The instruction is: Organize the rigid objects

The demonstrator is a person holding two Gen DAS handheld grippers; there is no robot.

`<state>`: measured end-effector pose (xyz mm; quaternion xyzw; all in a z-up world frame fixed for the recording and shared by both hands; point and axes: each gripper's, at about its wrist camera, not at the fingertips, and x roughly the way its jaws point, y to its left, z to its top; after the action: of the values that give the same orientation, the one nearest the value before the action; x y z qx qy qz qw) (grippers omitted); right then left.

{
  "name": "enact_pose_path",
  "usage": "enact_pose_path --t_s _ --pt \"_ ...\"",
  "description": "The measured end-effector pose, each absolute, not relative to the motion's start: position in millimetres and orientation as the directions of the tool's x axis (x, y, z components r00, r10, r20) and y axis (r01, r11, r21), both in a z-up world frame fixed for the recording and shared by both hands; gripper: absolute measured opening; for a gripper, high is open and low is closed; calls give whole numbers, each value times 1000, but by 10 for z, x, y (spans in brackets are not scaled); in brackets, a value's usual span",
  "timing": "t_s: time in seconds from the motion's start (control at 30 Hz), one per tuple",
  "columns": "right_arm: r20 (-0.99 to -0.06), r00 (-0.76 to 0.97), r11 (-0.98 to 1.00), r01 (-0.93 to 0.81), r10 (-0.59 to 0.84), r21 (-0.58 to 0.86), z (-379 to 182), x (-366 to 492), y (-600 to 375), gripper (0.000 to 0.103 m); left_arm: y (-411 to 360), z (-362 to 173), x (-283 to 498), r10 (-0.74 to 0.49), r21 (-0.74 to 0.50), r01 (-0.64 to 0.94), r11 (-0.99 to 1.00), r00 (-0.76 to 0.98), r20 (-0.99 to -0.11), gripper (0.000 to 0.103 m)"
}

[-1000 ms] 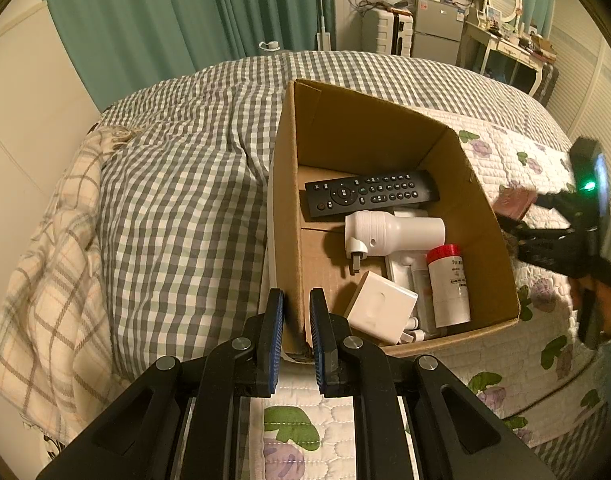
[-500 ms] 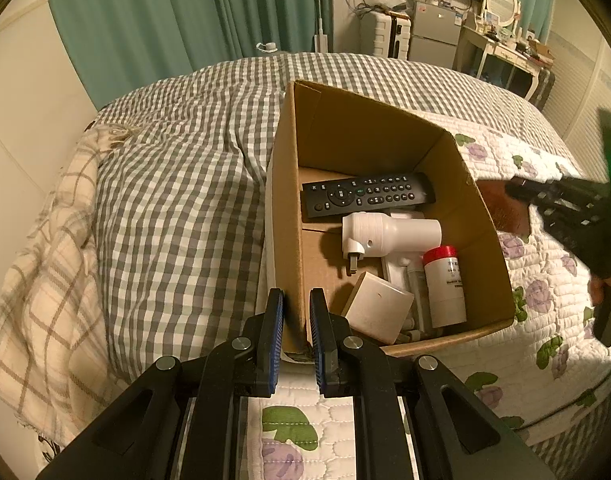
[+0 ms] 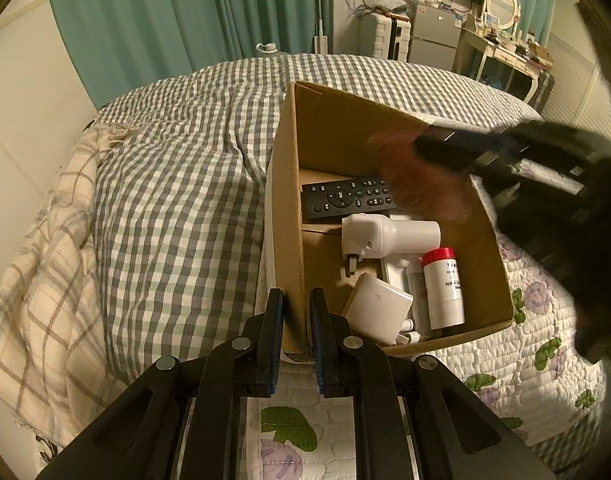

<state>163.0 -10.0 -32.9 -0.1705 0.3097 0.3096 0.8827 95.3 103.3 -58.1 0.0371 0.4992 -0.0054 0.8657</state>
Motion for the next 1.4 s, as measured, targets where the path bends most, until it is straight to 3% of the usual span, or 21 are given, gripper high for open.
enact_pose_path --t_s 0.33,0.37,0.43,0.47,0.63,0.7,1.0,1.17,1.37,1.4 --pt "-673 600 723 -677 432 -139 -650 1538 130 10 1052 -567 948 14 48 54 997 502 -865 12" --pt "-680 585 719 -684 443 -120 -653 1533 113 13 1049 -563 946 13 46 53 998 502 -865 12" --pt "-675 578 722 -685 459 -95 -620 1514 68 39 1049 -565 950 14 46 51 998 501 -865 12" --pt "-670 579 726 -682 465 -85 -592 1499 28 56 1043 -562 951 15 47 50 998 501 -865 12" --pt "-664 557 747 -665 499 4 -437 1448 -199 63 1039 -515 924 9 39 49 998 506 -863 12" --pt "-656 578 764 -645 485 -4 -384 1406 -276 71 1055 -484 902 11 40 47 998 512 -859 12" --pt "-628 675 858 -513 386 -24 -27 1177 -789 72 908 46 641 0 55 75 996 596 -803 12" --pt "-554 765 909 -416 328 -37 420 880 -1161 75 654 511 405 -23 71 108 992 691 -722 12" --pt "-468 847 955 -297 252 -23 839 470 -1531 87 364 853 198 -92 51 159 986 772 -629 19" --pt "-457 857 960 -278 238 -23 877 407 -1576 90 343 876 167 -98 48 162 986 783 -615 30"
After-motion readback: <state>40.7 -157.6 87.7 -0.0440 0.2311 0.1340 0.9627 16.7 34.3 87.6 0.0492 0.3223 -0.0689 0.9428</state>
